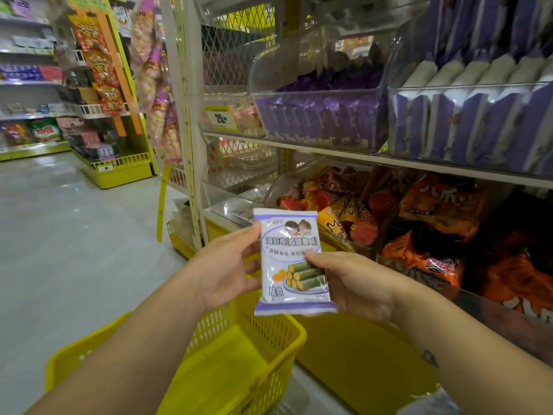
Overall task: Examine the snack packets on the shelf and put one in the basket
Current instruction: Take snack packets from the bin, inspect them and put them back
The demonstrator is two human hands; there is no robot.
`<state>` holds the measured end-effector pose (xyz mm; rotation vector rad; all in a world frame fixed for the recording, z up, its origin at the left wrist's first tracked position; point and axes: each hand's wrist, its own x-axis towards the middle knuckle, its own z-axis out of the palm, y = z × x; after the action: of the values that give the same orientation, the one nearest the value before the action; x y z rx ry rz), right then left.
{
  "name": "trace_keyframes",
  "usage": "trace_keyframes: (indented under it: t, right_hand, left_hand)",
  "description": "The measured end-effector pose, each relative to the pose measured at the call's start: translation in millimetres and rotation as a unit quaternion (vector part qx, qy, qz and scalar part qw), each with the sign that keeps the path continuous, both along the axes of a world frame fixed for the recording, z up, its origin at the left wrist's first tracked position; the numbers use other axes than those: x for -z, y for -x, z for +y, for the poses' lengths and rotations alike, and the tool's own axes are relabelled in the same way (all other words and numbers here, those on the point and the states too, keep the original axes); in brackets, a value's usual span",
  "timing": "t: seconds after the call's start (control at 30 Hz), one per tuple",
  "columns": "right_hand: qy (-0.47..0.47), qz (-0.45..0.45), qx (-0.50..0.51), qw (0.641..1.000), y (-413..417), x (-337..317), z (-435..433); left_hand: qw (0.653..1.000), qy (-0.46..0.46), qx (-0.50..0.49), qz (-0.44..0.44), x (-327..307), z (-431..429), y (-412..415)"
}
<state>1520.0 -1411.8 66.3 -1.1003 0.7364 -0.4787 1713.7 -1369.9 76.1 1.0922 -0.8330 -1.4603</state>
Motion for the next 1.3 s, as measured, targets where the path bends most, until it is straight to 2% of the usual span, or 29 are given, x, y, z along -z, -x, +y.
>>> trace_keyframes:
  t: [0.13,0.3,0.37,0.4,0.43,0.47,0.5,0.53,0.6,0.7,0.83,0.9,1.03,1.1,1.17,1.3]
  right_hand:
    - [-0.031,-0.015,0.040,0.999,2,-3,-3]
    - [-0.028,-0.030,0.021,0.999,3,-2,-3]
    - [-0.003,-0.042,0.048,0.998,1,0,-3]
    - [0.034,-0.044,0.083,0.995,-1,1,-3]
    - [0.087,-0.042,0.124,0.988,-4,3,-4]
    - [0.156,-0.028,0.169,0.973,-7,4,-3]
    - [0.232,-0.005,0.212,0.949,-9,4,-1]
    - [0.297,0.015,0.238,0.925,-10,3,2]
    - [0.358,0.015,0.219,0.907,-14,4,7]
    - [0.349,0.003,0.149,0.925,-19,6,12]
    - [0.416,0.090,0.173,0.888,-14,5,8]
    - [0.425,0.115,0.176,0.880,-12,4,7]
    - [0.360,0.051,0.192,0.912,-10,3,2]
    - [0.308,0.014,0.173,0.935,-8,3,0]
    - [0.301,0.005,0.151,0.942,-6,2,0]
    - [0.409,0.053,0.156,0.897,-5,-2,2]
  left_hand:
    - [0.994,-0.027,0.105,-0.004,0,5,-3]
    - [0.993,-0.030,0.112,0.027,6,5,-6]
    - [0.997,-0.006,0.075,0.009,6,4,0]
    - [0.999,0.021,0.033,-0.032,7,3,4]
    - [0.992,0.063,-0.024,-0.111,8,2,9]
    - [0.972,0.113,-0.071,-0.193,8,1,16]
    - [0.954,0.157,-0.080,-0.242,8,2,23]
    - [0.947,0.183,-0.064,-0.255,9,2,30]
    - [0.956,0.186,-0.026,-0.226,9,4,41]
    - [0.969,0.171,-0.024,-0.176,10,4,43]
    - [0.978,0.161,-0.039,-0.127,12,1,36]
    - [0.980,0.156,-0.047,-0.116,14,0,35]
    - [0.989,0.142,-0.012,-0.049,19,-2,30]
    - [0.989,0.142,0.031,-0.016,18,-1,25]
    - [0.989,0.140,0.039,-0.004,18,-1,23]
    - [0.982,0.172,-0.050,-0.057,19,-7,19]
